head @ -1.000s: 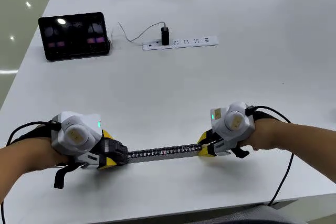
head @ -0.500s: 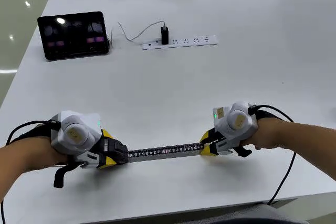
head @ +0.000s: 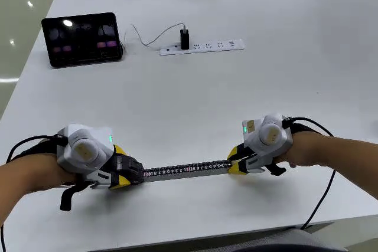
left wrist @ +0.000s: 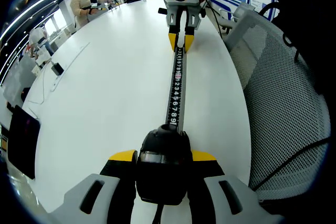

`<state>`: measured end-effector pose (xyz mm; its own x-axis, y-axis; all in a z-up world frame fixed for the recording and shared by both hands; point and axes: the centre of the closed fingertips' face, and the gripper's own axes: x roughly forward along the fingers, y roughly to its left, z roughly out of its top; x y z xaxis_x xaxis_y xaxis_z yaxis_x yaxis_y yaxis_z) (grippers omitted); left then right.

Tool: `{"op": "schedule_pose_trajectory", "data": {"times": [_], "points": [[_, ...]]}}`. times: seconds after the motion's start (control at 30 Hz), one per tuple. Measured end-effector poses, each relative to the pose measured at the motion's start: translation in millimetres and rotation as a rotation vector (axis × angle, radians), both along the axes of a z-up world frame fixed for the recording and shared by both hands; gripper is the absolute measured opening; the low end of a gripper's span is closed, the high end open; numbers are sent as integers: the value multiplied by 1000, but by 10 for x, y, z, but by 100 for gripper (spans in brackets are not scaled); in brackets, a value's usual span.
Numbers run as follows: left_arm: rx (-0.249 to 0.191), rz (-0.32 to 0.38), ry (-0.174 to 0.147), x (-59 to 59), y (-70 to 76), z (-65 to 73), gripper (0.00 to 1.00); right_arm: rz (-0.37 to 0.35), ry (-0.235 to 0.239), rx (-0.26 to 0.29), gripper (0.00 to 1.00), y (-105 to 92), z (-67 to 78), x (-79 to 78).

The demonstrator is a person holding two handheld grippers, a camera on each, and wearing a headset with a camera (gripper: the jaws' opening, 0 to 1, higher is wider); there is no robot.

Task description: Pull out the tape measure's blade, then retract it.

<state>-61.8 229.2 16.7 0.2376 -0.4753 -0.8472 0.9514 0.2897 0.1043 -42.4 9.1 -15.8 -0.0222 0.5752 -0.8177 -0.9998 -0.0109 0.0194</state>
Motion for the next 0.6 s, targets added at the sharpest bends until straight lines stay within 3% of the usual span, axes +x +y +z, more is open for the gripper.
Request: {"op": "schedule_pose_trajectory", "data": {"times": [0.6], "points": [[-2,0,-2,3,0,-3,32,-9,0,-4,10,-69,5,17]]}}
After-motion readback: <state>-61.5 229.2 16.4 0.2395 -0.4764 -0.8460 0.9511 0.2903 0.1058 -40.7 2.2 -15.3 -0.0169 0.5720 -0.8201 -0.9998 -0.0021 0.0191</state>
